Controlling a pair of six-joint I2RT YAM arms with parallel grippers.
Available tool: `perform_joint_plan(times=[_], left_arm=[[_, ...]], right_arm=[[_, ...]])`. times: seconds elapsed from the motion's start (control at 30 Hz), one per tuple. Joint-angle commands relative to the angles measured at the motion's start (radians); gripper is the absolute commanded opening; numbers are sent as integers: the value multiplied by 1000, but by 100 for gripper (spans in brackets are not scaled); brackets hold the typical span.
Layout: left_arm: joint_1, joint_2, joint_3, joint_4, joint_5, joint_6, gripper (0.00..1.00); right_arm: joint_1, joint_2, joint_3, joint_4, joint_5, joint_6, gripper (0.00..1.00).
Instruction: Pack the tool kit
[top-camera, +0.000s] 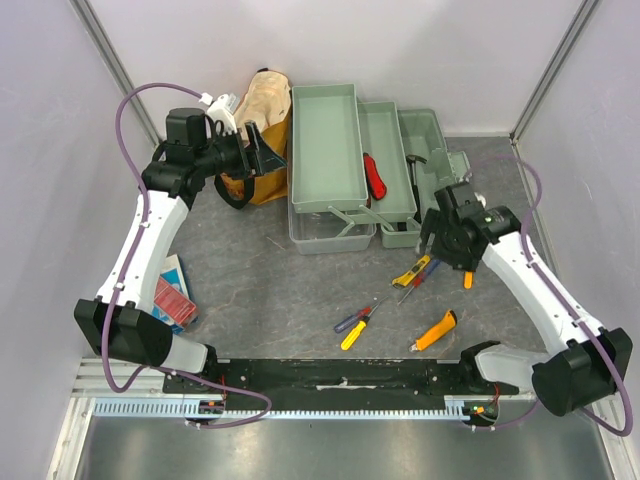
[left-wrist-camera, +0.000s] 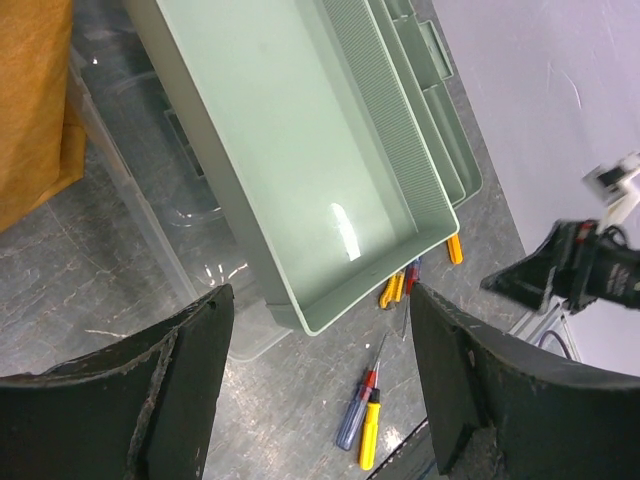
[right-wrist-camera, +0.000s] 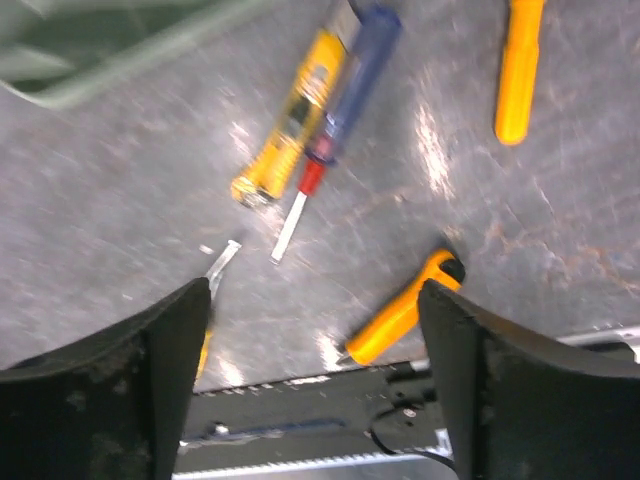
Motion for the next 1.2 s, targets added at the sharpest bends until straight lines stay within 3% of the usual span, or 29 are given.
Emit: perform_joint_plan(times=[0.0, 0.33, 0.57, 1.1, 1.17], left_arm=[[-3, -10, -17, 57, 9, -17, 77], [-2, -38, -49, 56, -39, -37, 77], [-2, -52, -55, 42, -62, -33, 77], [-2, -64, -15, 5, -94, 4, 77], [-3, -70, -17, -3, -102, 13, 77]], right_arm=[[-2, -70, -167, -58, -36, 72, 98], [-23, -38, -383, -16, -108, 115, 98], [-117, -101, -547, 90, -234, 104, 97], [-120, -41, -621, 263, -239, 133, 89], [-120, -35, -621, 292, -235, 130, 84]])
